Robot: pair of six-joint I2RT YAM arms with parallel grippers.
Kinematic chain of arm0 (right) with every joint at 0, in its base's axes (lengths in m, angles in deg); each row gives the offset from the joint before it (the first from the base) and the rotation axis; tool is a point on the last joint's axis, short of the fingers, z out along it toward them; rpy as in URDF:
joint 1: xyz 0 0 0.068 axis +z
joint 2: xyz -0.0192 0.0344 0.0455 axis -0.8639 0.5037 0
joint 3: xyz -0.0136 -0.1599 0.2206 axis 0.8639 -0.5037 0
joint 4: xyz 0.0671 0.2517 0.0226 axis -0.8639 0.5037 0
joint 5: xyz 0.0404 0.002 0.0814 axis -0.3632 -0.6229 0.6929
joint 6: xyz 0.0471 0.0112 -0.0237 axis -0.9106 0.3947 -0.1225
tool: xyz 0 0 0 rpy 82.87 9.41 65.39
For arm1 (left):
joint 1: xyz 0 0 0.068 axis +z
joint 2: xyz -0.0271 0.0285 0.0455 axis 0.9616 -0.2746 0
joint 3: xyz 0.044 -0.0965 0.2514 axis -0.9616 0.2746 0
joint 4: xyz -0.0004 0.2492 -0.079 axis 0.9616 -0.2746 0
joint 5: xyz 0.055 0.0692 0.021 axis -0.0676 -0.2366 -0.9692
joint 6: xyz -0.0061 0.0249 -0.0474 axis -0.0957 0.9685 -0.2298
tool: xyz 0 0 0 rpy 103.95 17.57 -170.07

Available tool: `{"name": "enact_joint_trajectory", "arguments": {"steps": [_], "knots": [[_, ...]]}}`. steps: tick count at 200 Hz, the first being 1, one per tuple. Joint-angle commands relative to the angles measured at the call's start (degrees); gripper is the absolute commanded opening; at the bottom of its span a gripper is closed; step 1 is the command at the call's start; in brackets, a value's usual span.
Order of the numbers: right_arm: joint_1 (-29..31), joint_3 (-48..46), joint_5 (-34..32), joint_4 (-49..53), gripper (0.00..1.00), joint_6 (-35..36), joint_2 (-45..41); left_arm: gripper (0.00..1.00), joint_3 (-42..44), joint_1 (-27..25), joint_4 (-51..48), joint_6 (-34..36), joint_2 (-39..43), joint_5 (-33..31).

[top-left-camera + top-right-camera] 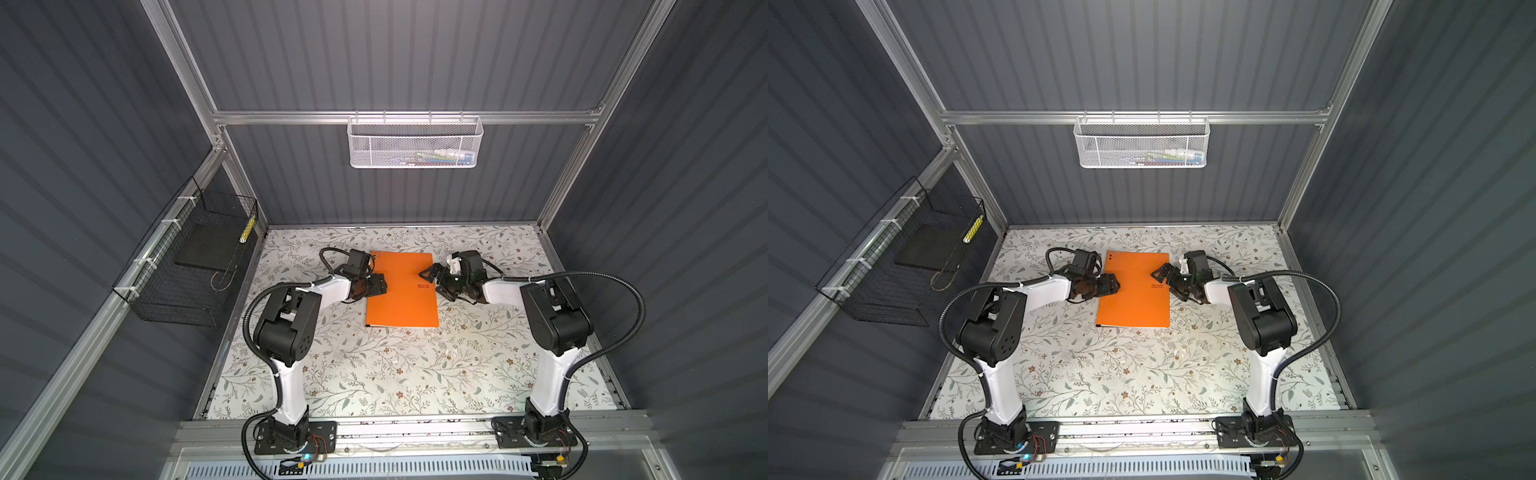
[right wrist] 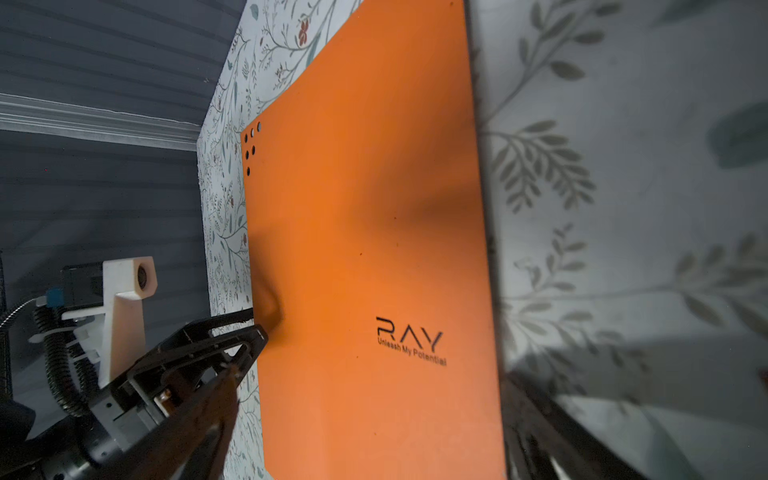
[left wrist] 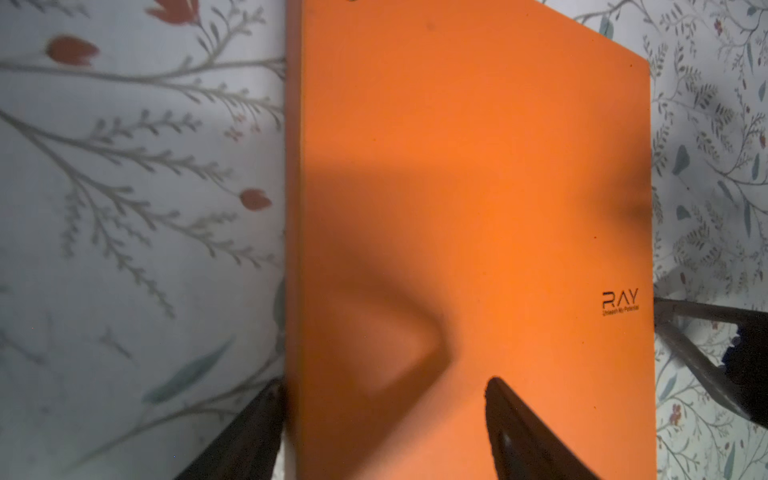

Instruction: Put the files into the folder

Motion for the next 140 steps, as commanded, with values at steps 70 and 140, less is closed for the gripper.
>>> {"name": "enact_joint_trajectory", "arguments": {"steps": [70, 140], "knots": [[-4.6, -4.4, -4.6, 11.7, 0.99, 3.7, -20.5, 1.0, 5.3, 2.3, -10.1, 3.5, 19.2, -7.7], [-10.5, -15.4, -38.1, 18.4, 0.99, 18.8, -48.4, 1.0, 32.5, 2.2, 9.4, 5.5, 45.9, -43.6]]}}
